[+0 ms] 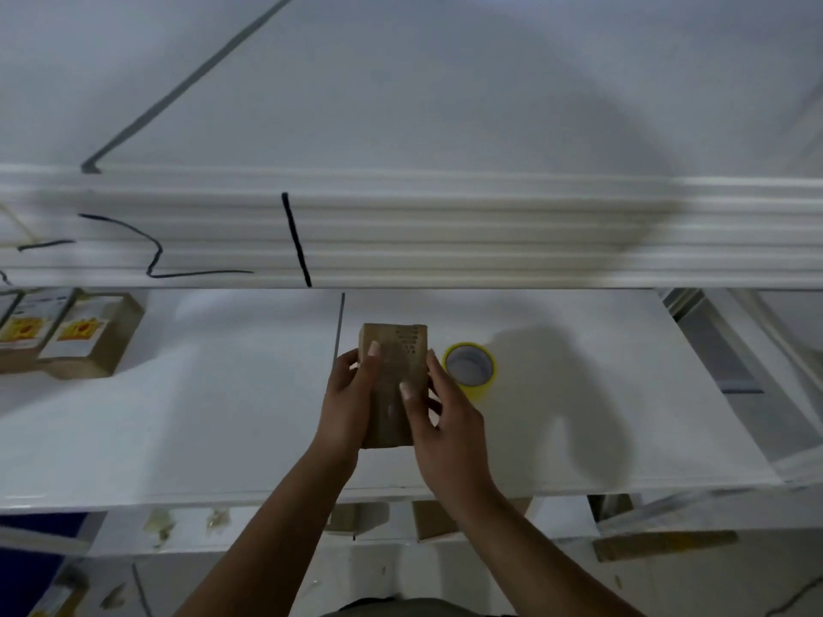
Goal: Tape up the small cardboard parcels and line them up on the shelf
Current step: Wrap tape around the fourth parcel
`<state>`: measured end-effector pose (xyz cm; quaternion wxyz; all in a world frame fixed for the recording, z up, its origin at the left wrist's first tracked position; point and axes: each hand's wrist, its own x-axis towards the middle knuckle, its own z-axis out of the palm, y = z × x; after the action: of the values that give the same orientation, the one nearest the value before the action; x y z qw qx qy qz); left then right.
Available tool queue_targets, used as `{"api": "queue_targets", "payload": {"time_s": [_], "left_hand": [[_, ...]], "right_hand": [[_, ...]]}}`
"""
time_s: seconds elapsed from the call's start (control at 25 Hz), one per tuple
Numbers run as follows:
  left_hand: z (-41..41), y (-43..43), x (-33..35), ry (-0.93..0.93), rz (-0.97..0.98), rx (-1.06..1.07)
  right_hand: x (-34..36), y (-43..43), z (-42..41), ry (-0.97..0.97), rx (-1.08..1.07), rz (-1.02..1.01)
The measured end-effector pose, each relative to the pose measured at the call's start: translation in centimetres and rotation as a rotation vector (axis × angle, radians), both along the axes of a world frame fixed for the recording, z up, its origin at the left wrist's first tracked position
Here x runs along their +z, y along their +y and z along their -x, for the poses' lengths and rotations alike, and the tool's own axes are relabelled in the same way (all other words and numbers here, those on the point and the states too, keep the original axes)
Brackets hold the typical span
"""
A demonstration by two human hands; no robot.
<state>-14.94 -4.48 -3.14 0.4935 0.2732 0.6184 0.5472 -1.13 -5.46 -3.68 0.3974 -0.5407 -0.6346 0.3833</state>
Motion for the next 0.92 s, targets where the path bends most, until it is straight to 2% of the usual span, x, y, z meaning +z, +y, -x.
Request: {"api": "queue_targets", "payload": {"time_s": [0.16, 0.32, 0.48, 0.64, 0.76, 0.92], "left_hand": [[-0.6, -0.4, 0.3, 0.11, 0.027, 0.031], [-0.2, -0.8, 0.5, 0.039, 0.036, -0.039], [-1.1, -1.6, 0.3, 0.024, -0.02, -0.074], [-2.0, -1.9, 0.6, -0.064, -0.028, -0.101], [-1.9, -1.8, 0.4, -0.049, -0.035, -0.089], [-2.4, -1.7, 0.0, -0.092, -0.02, -0.144]], "right_hand": [[-0.6, -0.5, 0.2, 0.124, -0.159, 0.067], [-0.3, -0.6, -0.3, 0.195, -0.163, 0.079], [0.5, 0.2, -0.7, 0.403, -0.104, 0.306], [0.9, 0.9, -1.5, 0.325, -0.026, 0.306], [1.2, 1.3, -2.7, 0.385, 0.056, 0.375], [0.7, 1.2, -3.8, 0.366, 0.035, 0.353]]}}
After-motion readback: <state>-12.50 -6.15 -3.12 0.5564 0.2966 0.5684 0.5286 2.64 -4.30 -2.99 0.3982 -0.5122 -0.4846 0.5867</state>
